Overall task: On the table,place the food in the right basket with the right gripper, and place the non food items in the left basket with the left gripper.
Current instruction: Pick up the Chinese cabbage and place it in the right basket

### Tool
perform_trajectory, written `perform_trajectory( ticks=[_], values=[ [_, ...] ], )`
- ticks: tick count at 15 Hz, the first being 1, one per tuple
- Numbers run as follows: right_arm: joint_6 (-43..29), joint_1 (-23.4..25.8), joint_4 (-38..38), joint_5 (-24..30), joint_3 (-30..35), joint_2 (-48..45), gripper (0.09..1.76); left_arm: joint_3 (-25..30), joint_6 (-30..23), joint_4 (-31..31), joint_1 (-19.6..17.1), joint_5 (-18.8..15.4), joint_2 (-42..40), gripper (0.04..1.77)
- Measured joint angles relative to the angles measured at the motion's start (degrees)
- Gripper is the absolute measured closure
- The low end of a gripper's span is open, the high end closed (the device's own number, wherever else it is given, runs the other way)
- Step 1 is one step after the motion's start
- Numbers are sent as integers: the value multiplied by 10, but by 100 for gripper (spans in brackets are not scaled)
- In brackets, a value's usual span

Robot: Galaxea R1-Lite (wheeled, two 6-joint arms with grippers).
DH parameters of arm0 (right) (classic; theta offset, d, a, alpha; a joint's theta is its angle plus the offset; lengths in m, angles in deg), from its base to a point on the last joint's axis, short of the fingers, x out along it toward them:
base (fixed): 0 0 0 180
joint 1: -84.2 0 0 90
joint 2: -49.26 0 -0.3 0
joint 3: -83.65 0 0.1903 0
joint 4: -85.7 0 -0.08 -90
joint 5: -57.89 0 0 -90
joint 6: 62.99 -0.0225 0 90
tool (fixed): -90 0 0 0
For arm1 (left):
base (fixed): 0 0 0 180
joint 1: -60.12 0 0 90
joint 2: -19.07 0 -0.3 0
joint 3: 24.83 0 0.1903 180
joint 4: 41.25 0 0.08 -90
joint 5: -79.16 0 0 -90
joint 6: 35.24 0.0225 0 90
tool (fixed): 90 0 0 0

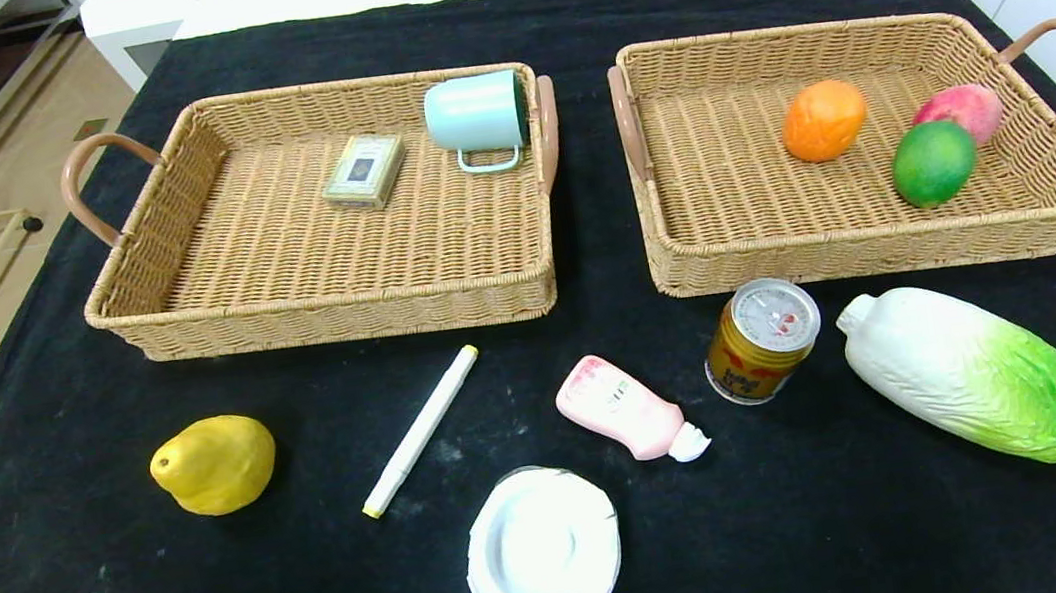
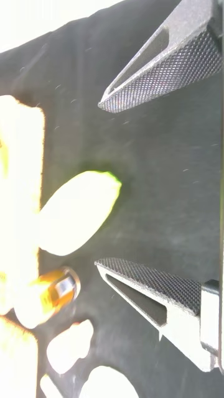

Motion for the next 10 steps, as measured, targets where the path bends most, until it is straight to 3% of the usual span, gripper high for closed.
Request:
perform_trajectory(
  ticks=[10],
  values=[
    [2, -105, -16, 24, -142, 241, 14, -168, 21, 49, 211, -28, 305, 9]
  ],
)
